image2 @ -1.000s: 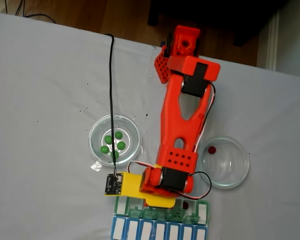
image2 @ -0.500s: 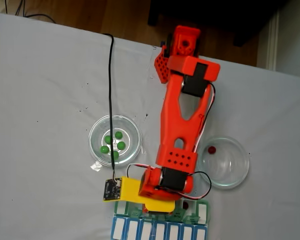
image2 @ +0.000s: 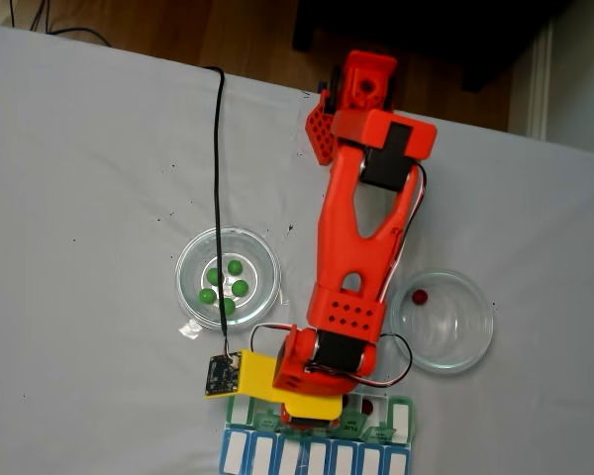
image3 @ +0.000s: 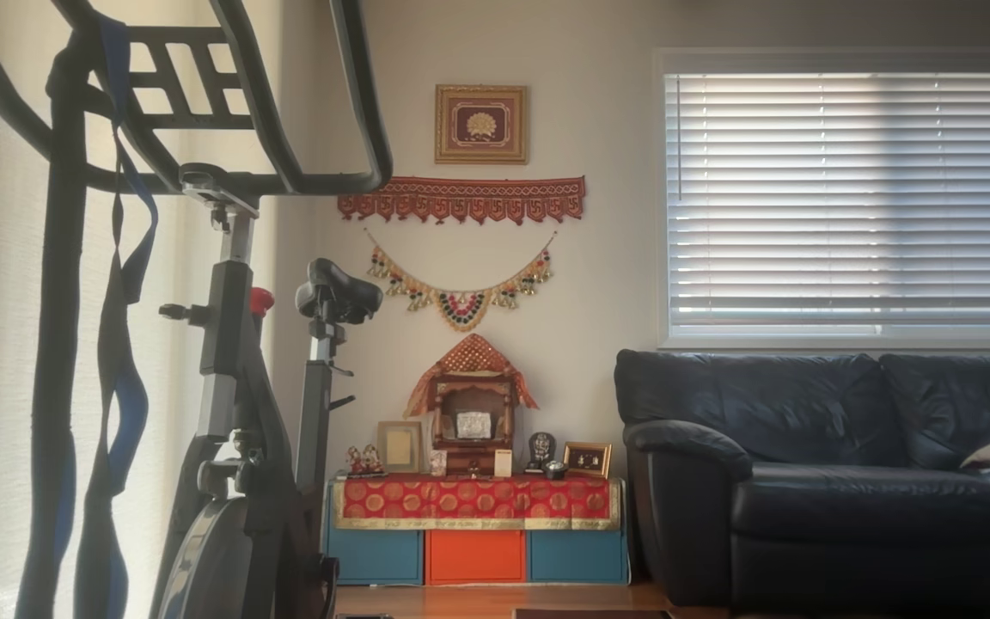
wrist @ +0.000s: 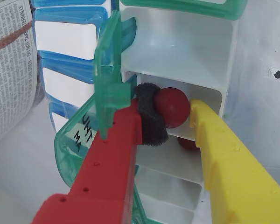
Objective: Sort medicines into box.
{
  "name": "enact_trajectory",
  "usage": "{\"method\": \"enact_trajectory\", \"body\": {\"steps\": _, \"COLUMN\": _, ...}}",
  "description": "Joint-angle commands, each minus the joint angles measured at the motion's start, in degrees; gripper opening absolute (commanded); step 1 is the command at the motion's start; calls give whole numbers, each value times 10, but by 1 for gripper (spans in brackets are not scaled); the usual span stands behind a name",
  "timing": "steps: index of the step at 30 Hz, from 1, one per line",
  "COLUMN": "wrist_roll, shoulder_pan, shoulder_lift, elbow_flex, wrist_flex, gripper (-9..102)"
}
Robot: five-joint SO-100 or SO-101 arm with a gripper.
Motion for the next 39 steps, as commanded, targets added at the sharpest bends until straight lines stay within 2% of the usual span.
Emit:
{"method": "enact_trajectory", "body": {"steps": 1, "wrist_roll": -4, "shoulder_pan": -5, "shoulder_lift": 85, "elbow_flex": -8, "wrist_flex": -3, "gripper": 9}}
{"method": "enact_trajectory", "body": {"steps": 4, "wrist_roll": -14, "shoulder_pan": -8, "shoulder_lift": 83, "elbow_flex": -14, "wrist_flex": 12, "gripper": 18}}
{"method": "enact_trajectory", "body": {"steps": 8, "wrist_roll": -18, "shoulder_pan": -8, "shoulder_lift": 83, "elbow_flex": -23, "wrist_flex": 32, "gripper": 20}}
{"method": "enact_trajectory", "body": {"steps": 21, "wrist_roll": -29, "shoulder_pan": -17, "shoulder_lift": 90, "elbow_flex": -25, "wrist_flex": 52, "gripper": 19}}
{"method": "enact_trajectory", "body": {"steps": 24, "wrist_roll": -27, "shoulder_pan": -16, "shoulder_lift": 91, "elbow_flex": -26, "wrist_flex": 52, "gripper": 9}}
{"method": "enact_trajectory", "body": {"steps": 26, "wrist_roll": -26, "shoulder_pan": -16, "shoulder_lift": 91, "elbow_flex": -26, "wrist_flex": 52, "gripper": 7}}
{"method": "enact_trajectory", "body": {"steps": 29, "wrist_roll": -27, "shoulder_pan": -16, "shoulder_lift": 91, "elbow_flex": -25, "wrist_flex": 52, "gripper": 8}}
{"method": "enact_trajectory", "body": {"steps": 33, "wrist_roll": -32, "shoulder_pan": -16, "shoulder_lift": 91, "elbow_flex": -25, "wrist_flex": 52, "gripper": 16}}
{"method": "enact_trajectory", "body": {"steps": 39, "wrist_roll": -33, "shoulder_pan": -15, "shoulder_lift": 91, "elbow_flex": -25, "wrist_flex": 52, "gripper": 17}}
